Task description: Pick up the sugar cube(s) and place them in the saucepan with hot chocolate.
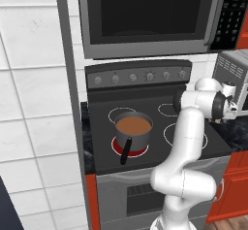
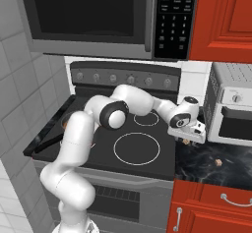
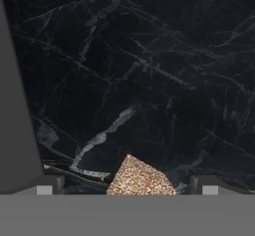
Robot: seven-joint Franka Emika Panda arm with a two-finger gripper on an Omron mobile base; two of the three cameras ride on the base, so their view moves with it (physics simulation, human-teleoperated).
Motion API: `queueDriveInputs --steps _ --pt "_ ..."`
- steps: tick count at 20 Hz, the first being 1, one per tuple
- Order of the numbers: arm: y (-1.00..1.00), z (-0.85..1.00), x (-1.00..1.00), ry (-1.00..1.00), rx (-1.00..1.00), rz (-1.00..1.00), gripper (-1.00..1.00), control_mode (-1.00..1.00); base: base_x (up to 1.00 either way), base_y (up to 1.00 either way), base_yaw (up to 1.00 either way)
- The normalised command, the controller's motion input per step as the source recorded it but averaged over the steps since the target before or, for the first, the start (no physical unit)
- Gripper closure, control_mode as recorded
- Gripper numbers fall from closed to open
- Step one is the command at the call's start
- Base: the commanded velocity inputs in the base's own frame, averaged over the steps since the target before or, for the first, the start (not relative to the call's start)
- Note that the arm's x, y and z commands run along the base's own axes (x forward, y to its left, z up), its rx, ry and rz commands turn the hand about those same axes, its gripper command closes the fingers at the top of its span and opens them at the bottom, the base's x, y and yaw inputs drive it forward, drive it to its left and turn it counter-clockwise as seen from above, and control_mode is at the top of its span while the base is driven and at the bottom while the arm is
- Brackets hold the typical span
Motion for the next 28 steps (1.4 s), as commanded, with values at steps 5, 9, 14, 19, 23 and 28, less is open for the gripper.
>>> queueDriveInputs --steps 5,9,14,19,23,28 --pt "0.00 -0.04 0.04 0.00 0.00 0.00 -1.00 -1.00 0.00 0.00 0.00" --pt "0.00 -0.07 0.00 0.00 0.00 0.00 -1.00 -1.00 0.00 0.00 0.00" --pt "0.00 -0.05 0.02 -0.01 0.00 0.00 -1.00 -1.00 0.00 0.00 0.00" --pt "0.00 -0.13 0.08 -0.04 0.00 0.00 -1.00 -1.00 0.00 0.00 0.00" --pt "0.00 -0.10 0.01 -0.04 0.00 0.00 -1.00 -1.00 0.00 0.00 0.00" --pt "0.00 -0.06 0.00 0.00 0.01 0.00 1.00 -1.00 0.00 0.00 0.00"
